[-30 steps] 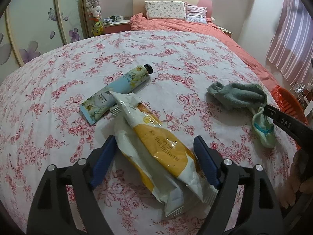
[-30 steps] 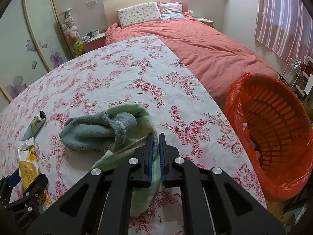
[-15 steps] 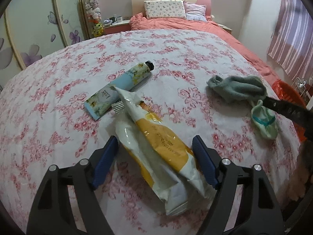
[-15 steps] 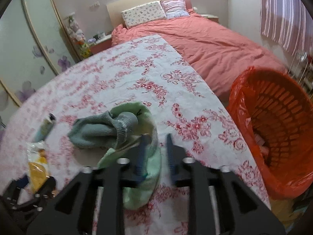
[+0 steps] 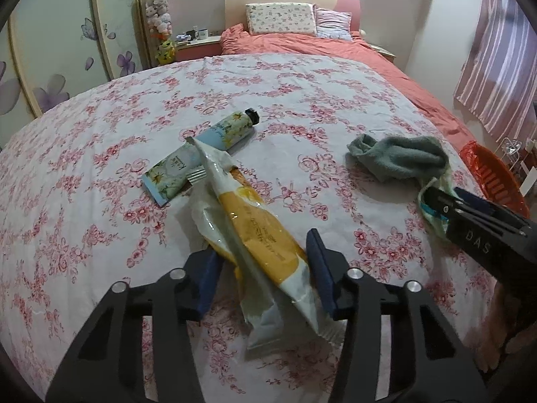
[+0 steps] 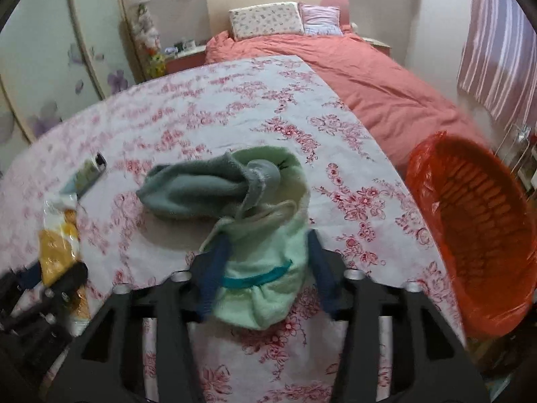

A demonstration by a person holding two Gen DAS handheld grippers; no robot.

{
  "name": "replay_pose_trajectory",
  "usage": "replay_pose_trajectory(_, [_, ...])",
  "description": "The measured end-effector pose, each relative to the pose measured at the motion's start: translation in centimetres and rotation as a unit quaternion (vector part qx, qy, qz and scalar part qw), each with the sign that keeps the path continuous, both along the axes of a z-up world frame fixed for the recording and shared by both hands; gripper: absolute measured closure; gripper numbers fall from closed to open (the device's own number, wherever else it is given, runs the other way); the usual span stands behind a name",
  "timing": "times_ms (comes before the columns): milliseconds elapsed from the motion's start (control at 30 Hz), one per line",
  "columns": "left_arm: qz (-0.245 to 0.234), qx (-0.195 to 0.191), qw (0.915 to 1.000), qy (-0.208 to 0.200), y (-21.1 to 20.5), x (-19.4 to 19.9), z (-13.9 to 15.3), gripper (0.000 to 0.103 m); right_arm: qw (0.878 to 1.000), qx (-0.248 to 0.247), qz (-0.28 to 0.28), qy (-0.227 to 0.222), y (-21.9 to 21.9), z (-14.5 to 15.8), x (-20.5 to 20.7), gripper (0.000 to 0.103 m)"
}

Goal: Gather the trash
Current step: 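Carry the snack bag and green cloth over the basket and open both grippers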

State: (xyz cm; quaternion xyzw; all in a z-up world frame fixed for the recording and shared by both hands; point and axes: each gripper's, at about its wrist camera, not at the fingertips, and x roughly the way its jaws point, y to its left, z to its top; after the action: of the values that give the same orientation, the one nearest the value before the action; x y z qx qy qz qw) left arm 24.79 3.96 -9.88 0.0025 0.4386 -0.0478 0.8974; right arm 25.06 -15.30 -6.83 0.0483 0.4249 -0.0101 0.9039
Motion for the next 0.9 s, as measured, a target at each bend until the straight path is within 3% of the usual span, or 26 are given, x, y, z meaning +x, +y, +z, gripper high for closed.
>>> replay_pose_trajectory(33, [-0.004,-0.004,1.0,0.0,0.0,0.0,0.0,0.06,1.0,-0.005,-0.004,0.0,-0.2,0.0,0.0,0.093])
replay_pose_trajectory(100, [-0.015,-0.012,0.9998,-0.003,0.0,0.0,0.1,0.066,1.0,0.007,-0.012,0.002,-1.2,0.0,-0.1,0.098])
replay_pose_trajectory(233, [-0.04,-0.021,0.9988,-0.019,-0.3,-0.3,0.8,0.078,0.999,0.022,-0.03,-0.012,-3.1,0.8,-0.7,0.099])
replay_pose_trajectory(367, [-0.06,-0.03,0.997,-0.039,-0.5,-0.7,1.9,0.081,0.997,0.027,-0.042,-0.052,-4.2,3.0,-1.7,0.099])
replay_pose_trajectory(900, [-0.085,-0.06,0.9913,-0.08,-1.2,-1.0,6.7,0.083,0.984,0.076,-0.042,-0.153,-6.3,9.5,-4.1,0.099])
